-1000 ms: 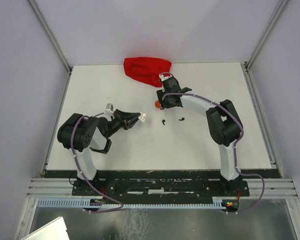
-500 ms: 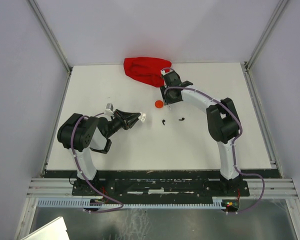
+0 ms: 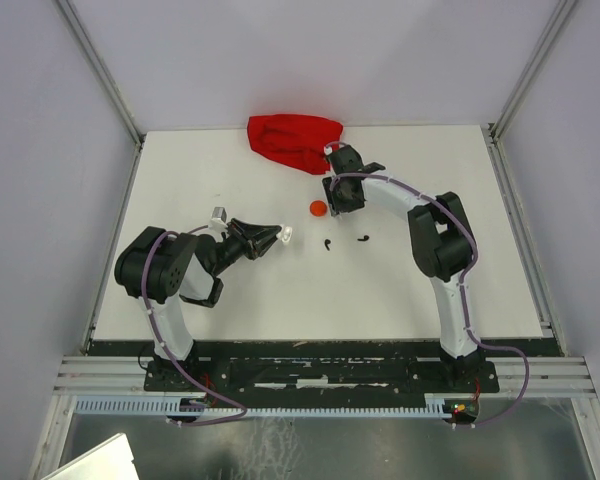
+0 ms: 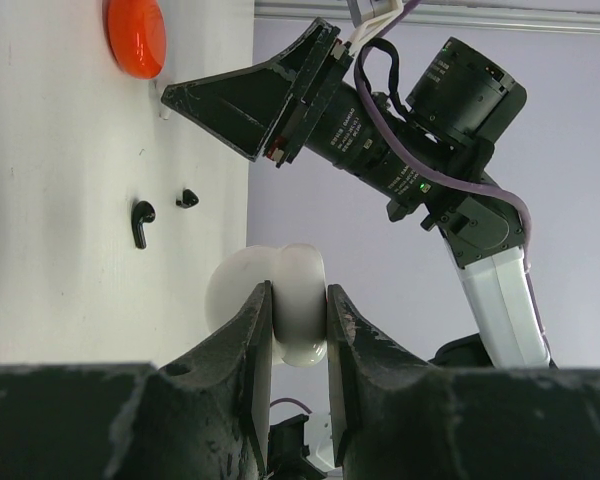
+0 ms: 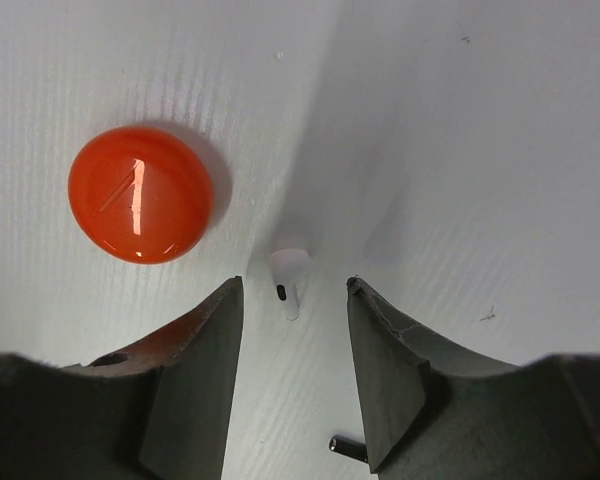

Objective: Insert the wireless bluetooth earbuds into the charging case
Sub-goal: Pick up the earbud from the center of the board.

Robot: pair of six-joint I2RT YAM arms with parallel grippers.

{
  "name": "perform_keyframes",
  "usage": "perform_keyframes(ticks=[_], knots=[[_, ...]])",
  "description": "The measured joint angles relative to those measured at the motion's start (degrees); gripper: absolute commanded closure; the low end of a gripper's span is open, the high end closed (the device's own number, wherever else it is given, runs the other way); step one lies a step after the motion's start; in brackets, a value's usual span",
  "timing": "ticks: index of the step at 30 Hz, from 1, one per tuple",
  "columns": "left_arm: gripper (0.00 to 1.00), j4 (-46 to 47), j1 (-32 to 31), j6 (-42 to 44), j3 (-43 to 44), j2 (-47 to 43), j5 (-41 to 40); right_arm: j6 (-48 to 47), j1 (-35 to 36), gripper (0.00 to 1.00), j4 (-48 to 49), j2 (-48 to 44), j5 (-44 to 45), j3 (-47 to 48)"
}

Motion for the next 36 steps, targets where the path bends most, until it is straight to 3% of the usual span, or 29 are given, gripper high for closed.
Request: perform_keyframes(ticks=[11,36], knots=[[0.97,0.0,0.0,0.0,0.0,0.0,0.0,0.0,0.0,0.49,-0.4,2.6,-1.0,2.7],[0.97,0.0,0.0,0.0,0.0,0.0,0.0,0.0,-0.7,0.71,-0.5,3.5,-1.6,3.8]])
